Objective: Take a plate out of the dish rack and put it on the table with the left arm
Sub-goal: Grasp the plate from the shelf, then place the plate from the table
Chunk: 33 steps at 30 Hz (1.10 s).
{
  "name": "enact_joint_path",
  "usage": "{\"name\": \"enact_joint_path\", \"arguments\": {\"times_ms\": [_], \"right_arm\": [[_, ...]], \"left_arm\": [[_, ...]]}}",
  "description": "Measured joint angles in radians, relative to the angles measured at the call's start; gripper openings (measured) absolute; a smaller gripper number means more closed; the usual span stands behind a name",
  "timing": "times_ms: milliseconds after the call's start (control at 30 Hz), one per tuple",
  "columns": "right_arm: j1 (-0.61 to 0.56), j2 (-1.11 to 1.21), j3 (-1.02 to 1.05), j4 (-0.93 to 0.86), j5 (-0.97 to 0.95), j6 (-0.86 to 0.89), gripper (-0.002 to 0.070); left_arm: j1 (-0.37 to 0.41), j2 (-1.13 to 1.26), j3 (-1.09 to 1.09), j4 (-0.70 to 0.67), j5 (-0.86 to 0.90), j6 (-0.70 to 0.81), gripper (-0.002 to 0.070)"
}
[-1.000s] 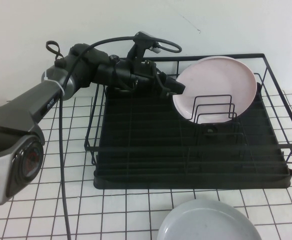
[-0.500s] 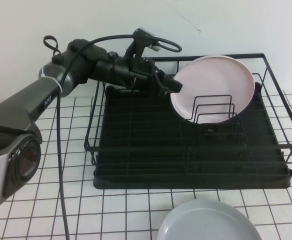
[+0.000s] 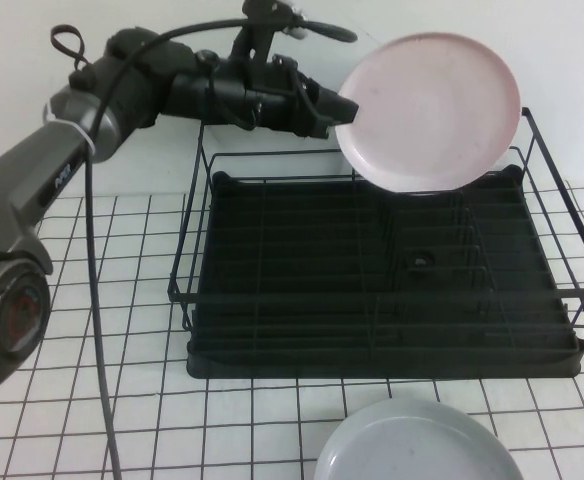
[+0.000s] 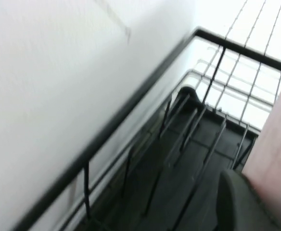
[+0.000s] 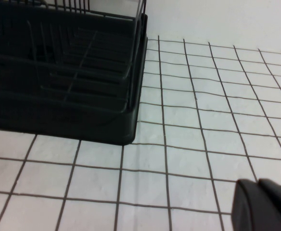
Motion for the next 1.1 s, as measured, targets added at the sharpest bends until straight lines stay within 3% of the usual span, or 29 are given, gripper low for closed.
{"name": "enact_joint_path", "arguments": {"times_ms": [200, 400, 733, 900, 1100], "right_arm": [[0.0, 0.0, 0.0, 0.0, 0.0, 0.0, -0.0001], [0.0, 0.0, 0.0, 0.0, 0.0, 0.0, -0.0001], [0.0, 0.0, 0.0, 0.0, 0.0, 0.0, -0.0001], [0.0, 0.0, 0.0, 0.0, 0.0, 0.0, -0.0001], [0.0, 0.0, 0.0, 0.0, 0.0, 0.0, -0.0001]], "left_arm": [[0.0, -0.101, 0.0, 0.071, 0.032, -0.039, 0.0017], [0.0, -0.223, 0.0, 0.202, 0.088, -0.248, 0.0006], [-0.02, -0.309, -0.001, 0.434, 0.383, -0.574, 0.0004], [-0.07, -0.324, 0.001, 0.549, 0.39, -0.696, 0.0004], [-0.201, -0.39, 0.089, 0.664, 0.39, -0.798, 0.0004]]}}
